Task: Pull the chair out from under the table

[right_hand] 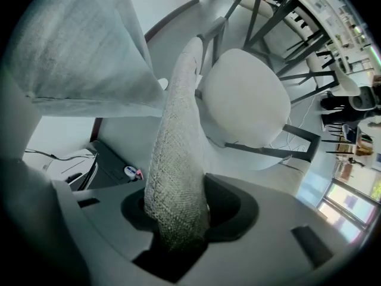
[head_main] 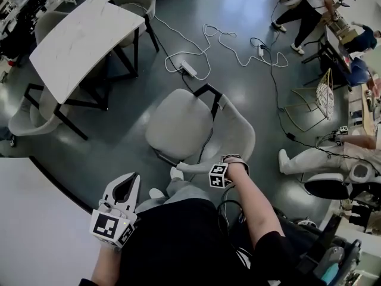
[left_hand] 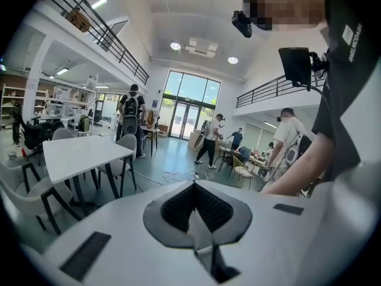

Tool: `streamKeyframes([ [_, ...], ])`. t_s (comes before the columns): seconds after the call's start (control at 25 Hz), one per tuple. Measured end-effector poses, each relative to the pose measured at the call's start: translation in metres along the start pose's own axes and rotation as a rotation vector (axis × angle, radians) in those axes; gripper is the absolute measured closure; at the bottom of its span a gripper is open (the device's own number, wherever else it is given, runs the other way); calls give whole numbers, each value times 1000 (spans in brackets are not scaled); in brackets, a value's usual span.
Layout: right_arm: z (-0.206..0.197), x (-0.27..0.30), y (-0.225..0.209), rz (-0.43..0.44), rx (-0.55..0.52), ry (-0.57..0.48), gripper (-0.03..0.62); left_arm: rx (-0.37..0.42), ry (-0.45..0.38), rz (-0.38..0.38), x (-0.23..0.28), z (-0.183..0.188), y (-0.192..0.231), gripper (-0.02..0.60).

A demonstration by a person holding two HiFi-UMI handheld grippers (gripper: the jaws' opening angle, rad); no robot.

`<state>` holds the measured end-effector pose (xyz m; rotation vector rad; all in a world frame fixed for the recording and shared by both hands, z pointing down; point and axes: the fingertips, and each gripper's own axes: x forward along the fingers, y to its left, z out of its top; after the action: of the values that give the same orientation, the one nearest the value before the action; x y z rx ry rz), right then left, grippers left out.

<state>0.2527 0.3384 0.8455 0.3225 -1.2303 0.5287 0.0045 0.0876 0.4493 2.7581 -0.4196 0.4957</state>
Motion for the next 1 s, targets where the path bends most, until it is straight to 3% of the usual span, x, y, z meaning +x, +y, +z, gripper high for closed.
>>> streamKeyframes([
  [0.48, -20, 8, 2, -14, -18, 4, 430, 22, 20, -28, 3, -2, -10, 583],
  [0.76, -17, 3, 6, -26, -81, -4, 424, 18, 17, -24, -4, -3, -13, 583],
  [1.0, -7, -18, 12, -43, -83, -71, 419, 9, -5, -13, -7, 0, -5, 583],
])
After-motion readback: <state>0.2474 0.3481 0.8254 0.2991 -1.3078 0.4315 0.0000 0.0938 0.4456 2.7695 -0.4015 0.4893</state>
